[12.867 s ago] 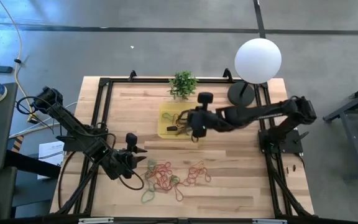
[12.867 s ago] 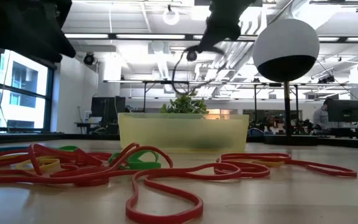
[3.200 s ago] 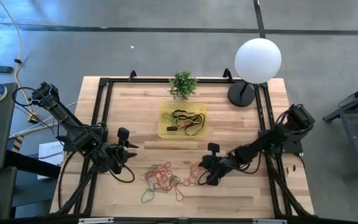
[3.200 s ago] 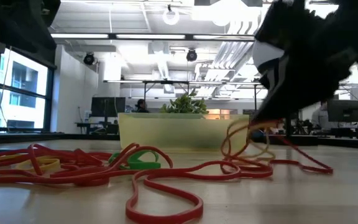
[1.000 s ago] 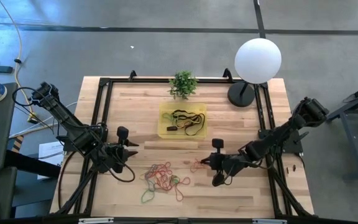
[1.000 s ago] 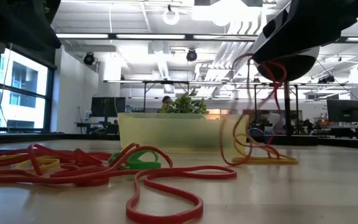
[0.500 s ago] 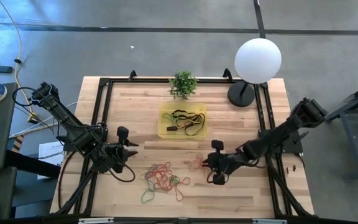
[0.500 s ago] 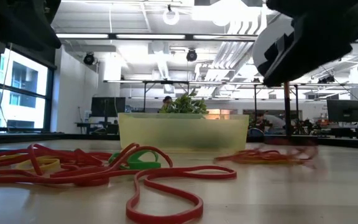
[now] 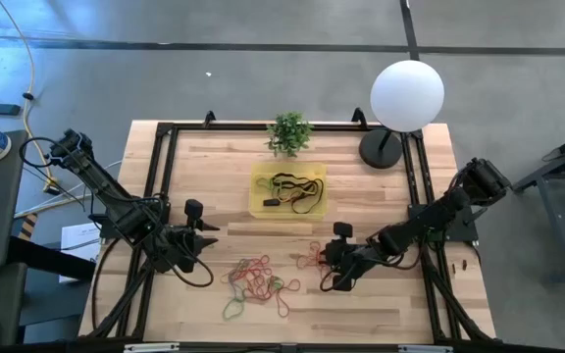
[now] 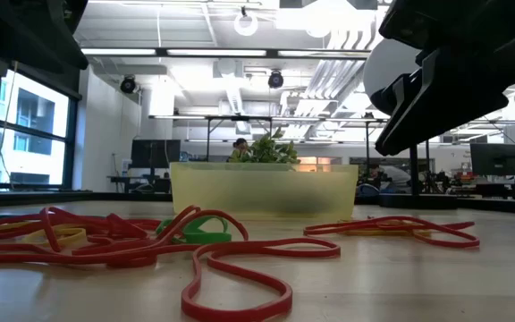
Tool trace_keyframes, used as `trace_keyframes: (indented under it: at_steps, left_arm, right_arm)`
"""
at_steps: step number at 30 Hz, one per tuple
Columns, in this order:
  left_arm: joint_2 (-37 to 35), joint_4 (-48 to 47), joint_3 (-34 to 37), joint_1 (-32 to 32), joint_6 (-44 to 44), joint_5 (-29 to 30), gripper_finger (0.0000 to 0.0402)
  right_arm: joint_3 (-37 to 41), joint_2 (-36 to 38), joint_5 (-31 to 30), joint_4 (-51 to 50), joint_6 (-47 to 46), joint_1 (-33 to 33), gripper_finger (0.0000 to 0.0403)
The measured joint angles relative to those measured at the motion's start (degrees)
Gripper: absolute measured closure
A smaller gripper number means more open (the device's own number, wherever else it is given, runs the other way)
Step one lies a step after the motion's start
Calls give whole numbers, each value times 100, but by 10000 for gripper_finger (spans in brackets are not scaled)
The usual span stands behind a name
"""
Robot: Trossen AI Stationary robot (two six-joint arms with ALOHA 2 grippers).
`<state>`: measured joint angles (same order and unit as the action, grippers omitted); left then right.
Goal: Pick and place rubber bands into bin
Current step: Put the red rubber band into the yellow bin
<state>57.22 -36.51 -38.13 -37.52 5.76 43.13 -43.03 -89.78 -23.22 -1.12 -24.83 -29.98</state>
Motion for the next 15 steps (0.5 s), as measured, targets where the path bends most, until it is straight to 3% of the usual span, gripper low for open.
trace_keyframes:
  at_steps: [9,15]
  left_arm:
    - [4,11,-2,-2,4,0,268]
    - [4,13,-2,0,7,-7,268]
  right_arm:
    - [-4,-793,656,885,463,237,241]
    - [2,-1082,595,898,476,376,251]
